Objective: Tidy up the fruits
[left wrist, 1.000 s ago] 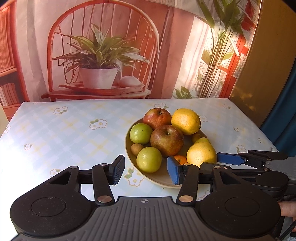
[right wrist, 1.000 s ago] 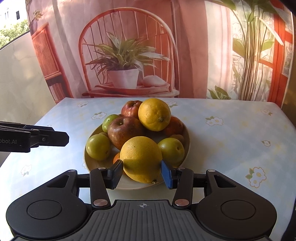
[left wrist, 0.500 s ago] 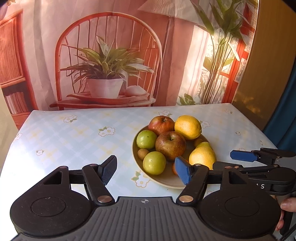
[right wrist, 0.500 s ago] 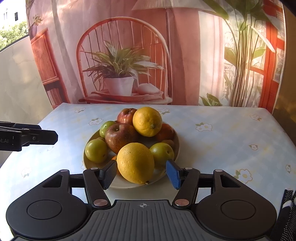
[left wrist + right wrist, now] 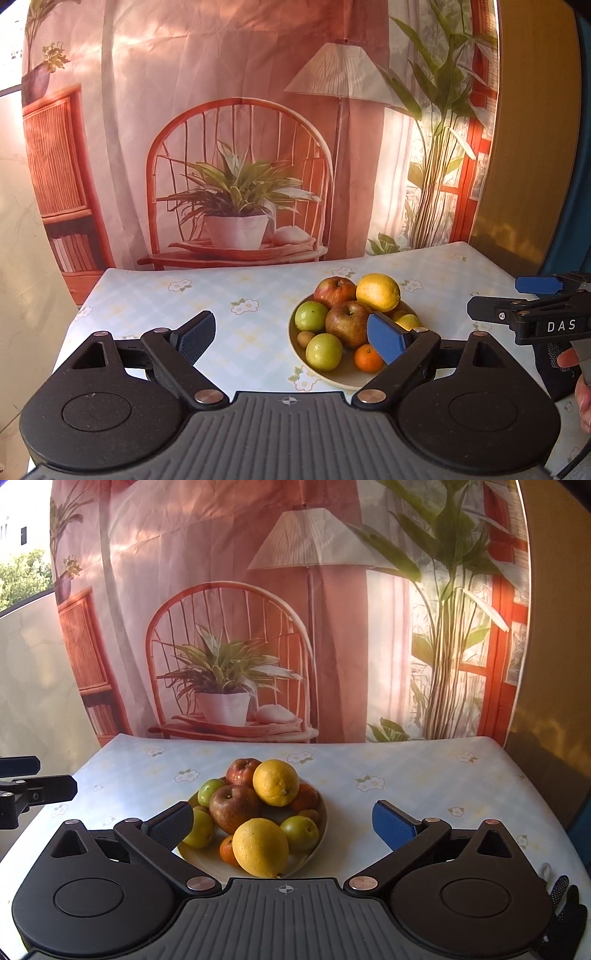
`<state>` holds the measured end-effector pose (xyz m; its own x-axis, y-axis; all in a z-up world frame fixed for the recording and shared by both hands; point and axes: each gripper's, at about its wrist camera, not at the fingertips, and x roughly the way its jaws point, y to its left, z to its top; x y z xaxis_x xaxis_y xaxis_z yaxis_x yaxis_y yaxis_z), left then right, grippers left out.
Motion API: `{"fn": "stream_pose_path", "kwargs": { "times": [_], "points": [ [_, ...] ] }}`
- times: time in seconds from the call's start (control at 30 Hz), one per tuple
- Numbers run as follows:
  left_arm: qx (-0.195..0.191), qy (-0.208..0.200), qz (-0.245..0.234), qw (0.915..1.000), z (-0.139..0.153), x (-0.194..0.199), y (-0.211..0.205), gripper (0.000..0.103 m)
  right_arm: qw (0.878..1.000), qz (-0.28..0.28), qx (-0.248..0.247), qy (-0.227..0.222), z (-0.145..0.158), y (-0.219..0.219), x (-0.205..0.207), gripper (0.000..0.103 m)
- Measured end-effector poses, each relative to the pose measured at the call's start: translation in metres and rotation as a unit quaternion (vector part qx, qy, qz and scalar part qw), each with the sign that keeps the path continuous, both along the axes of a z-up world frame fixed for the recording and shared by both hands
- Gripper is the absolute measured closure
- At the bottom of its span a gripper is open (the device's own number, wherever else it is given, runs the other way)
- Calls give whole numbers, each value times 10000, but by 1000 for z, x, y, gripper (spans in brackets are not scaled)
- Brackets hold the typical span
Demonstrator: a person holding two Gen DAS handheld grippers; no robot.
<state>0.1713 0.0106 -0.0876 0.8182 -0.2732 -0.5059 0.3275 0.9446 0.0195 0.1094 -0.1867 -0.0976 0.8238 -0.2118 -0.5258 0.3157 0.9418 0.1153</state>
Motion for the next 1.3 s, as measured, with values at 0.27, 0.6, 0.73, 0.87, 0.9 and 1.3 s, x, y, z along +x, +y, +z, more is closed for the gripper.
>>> {"fn": "stream_pose_path", "kwargs": {
  "times": [0.27, 0.6, 0.73, 0.87, 0.9, 1.3],
  "points": [
    [-169, 13, 67, 9998, 13, -15, 8, 11, 9999, -56, -31, -136, 22, 8, -17, 0],
    [-87, -105, 93, 9999, 18, -26, 7, 11, 9995, -33, -231, -235, 37, 22, -26, 0],
    [-38, -187, 94, 9998, 21, -29, 8, 11, 9995, -42, -194, -252, 39, 23, -27, 0],
    [-78, -259, 92, 9996, 26, -33, 10, 11, 9995, -50, -165, -256, 39, 24, -28, 0],
    [-92, -280, 94, 9995, 27, -34, 10, 11, 9995, -49, -155, -258, 39, 25, -28, 0],
    [-152, -359, 100, 9992, 35, -40, 11, 11, 9995, -114, -60, -289, 39, 25, -30, 0]
  ]
}}
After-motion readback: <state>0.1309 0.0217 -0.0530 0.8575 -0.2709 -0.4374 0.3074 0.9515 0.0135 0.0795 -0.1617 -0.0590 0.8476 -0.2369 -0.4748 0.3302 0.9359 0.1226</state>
